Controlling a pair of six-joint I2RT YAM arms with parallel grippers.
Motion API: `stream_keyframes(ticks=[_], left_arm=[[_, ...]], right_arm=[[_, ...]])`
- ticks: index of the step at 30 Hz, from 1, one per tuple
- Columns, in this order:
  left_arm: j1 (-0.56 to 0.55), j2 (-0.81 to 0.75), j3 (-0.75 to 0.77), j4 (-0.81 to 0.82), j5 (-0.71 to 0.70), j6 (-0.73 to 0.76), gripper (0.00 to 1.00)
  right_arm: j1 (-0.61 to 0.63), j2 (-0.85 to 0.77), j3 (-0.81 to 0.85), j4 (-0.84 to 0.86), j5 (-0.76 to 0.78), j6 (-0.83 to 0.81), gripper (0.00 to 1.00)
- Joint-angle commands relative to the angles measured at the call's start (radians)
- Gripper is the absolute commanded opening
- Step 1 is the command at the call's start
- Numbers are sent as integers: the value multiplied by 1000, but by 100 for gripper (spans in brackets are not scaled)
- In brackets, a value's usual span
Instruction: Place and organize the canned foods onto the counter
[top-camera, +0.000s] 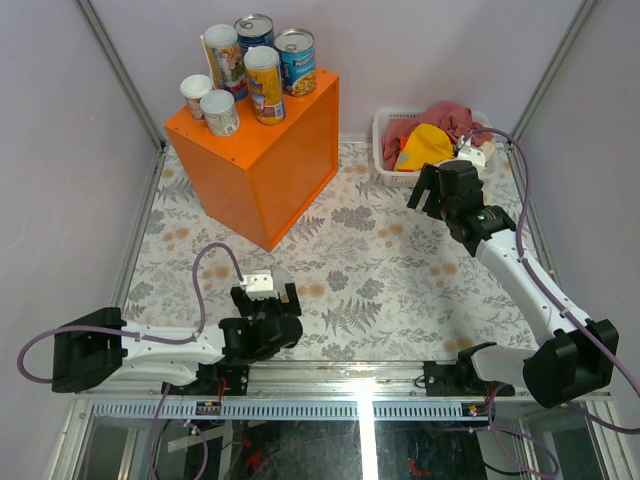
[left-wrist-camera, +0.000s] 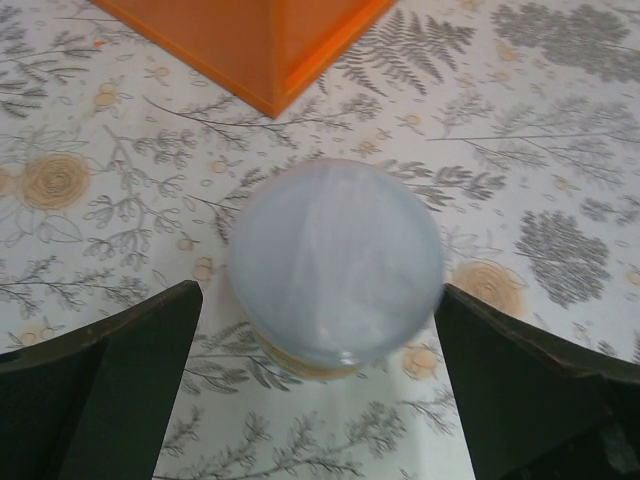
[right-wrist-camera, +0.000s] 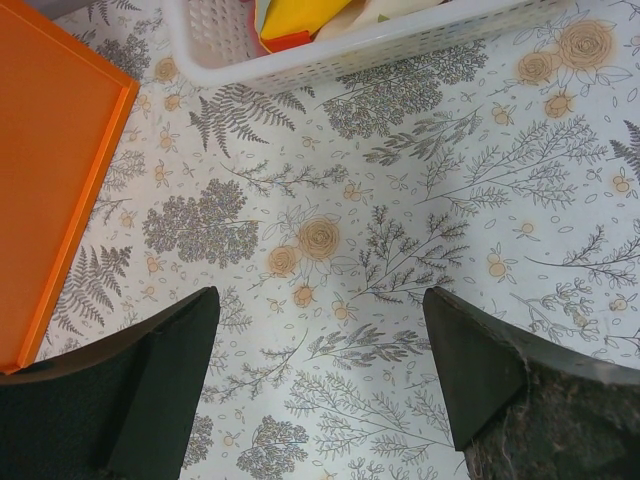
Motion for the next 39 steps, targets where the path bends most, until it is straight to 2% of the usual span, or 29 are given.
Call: stream_keyframes(ticks=[1, 11, 16, 18, 19, 21, 22, 26, 30, 32, 39], left_arm=[[84, -20, -54, 227, 26, 155, 100], [145, 0, -76, 466, 75, 339, 100], [194, 13, -82, 518, 126, 379, 94], [205, 6, -85, 534, 146, 399, 86], [209, 1, -87, 548, 156, 413, 75], [215, 0, -83, 548, 139, 409, 28], [220, 6, -75, 533, 130, 397, 19], [224, 25, -55, 510, 128, 391, 18], [223, 14, -45, 502, 146, 399, 9], [224, -1, -29, 483, 155, 408, 0], [223, -93, 81, 337, 200, 436, 0]], right_arm=[[10, 6, 52, 38, 20, -24, 90], [11, 20, 51, 55, 18, -25, 90], [11, 26, 49, 59, 18, -24, 90], [10, 25, 49, 60, 21, -23, 90], [10, 25, 49, 60, 22, -24, 90], [10, 25, 47, 62, 24, -24, 90], [11, 25, 47, 62, 25, -24, 90], [10, 25, 47, 61, 26, -24, 90], [10, 20, 47, 61, 29, -24, 90], [10, 18, 48, 63, 32, -25, 90], [11, 14, 43, 65, 32, -26, 90]])
